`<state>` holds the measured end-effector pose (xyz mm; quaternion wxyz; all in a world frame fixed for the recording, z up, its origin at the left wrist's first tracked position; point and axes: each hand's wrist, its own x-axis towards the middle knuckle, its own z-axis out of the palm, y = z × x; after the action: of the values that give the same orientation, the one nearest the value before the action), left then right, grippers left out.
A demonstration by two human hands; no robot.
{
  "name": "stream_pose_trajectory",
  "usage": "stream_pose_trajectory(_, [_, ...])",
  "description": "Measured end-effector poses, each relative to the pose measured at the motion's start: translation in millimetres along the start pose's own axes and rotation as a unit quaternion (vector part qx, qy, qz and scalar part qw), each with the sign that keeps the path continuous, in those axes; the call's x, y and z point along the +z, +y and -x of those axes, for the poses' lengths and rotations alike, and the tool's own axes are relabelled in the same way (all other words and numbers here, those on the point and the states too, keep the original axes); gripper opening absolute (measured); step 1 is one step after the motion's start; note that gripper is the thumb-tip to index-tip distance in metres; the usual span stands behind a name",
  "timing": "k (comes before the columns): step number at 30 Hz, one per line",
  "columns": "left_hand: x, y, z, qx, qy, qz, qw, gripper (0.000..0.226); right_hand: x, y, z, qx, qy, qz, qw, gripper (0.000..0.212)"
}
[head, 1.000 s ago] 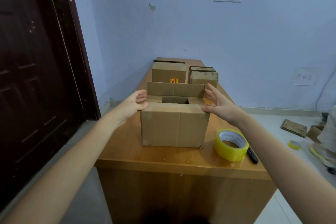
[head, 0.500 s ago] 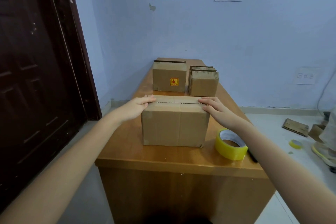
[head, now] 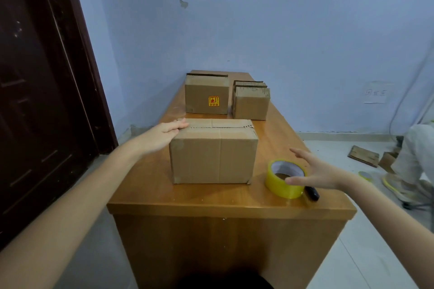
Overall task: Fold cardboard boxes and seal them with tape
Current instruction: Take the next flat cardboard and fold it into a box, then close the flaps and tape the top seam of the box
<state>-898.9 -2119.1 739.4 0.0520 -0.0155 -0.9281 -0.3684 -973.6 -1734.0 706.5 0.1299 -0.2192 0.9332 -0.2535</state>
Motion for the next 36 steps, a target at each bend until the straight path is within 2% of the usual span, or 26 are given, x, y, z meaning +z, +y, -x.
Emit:
stream_pose_trajectory(3, [-0.9,-1.5,0.0,0.001,0.001,-0.004,1.0,0.042,11.9,15.2,-0.7,0.007,0.003,-0.008,1.0,0.109])
stream_pose_trajectory(7, [-1.3,-2.8,1.0,0.0,0.0,-0.004,1.0,0.042,23.7,18.9,-5.3,-0.006,0.033,-0.063,0.997,0.109])
stream_pose_trajectory(11, [-1.6,-2.7,0.3,0.0,-0.004,-0.002,1.0,0.042,26.3,18.0,-7.4,-0.037,0.103,-0.128,0.986,0.128])
stream_pose_trajectory(13, [-1.3,-3.0,-0.3,0.008,-0.003,0.002,1.0,0.042,19.8,9.5,-7.6,-0.06,0.148,-0.176,0.971,0.118])
stream_pose_trajectory(15, [-0.4,-4.5,-0.8,0.011,0.0,0.011,1.0,0.042,7.1,-9.6,-7.8,-0.087,0.175,-0.249,0.949,0.102])
stream_pose_trajectory(18, [0.0,-6.6,-1.2,0.009,0.003,0.013,1.0,0.042,-15.5,-51.4,-13.2,-0.129,0.189,-0.405,0.885,0.107])
stream_pose_trajectory(21, [-0.1,-7.1,-0.8,0.013,0.006,0.011,1.0,0.042,-32.0,-98.1,-25.6,-0.185,0.13,-0.523,0.822,0.103])
stream_pose_trajectory(23, [0.8,-7.8,-1.1,0.018,0.003,0.003,1.0,0.042,-34.1,-128.6,-37.1,-0.211,0.088,-0.543,0.808,0.099])
stream_pose_trajectory(26, [1.6,-11.0,-2.0,0.015,0.015,0.011,1.0,0.041,-23.2,-167.0,-59.0,-0.204,0.056,-0.551,0.807,0.089])
stream_pose_trajectory(29, [7.5,-12.9,-0.7,0.018,0.043,0.076,0.996,0.038,-3.7,-192.9,-80.3,-0.172,0.041,-0.555,0.813,0.059])
stream_pose_trajectory(32, [17.3,-14.5,2.4,0.02,0.084,0.127,0.988,0.036,13.3,-204.8,-94.3,-0.117,0.031,-0.542,0.831,0.066])
stream_pose_trajectory(36, [19.2,-15.5,0.0,-0.006,0.116,0.154,0.981,0.032,23.2,-200.9,-104.7,-0.098,0.03,-0.541,0.835,0.051])
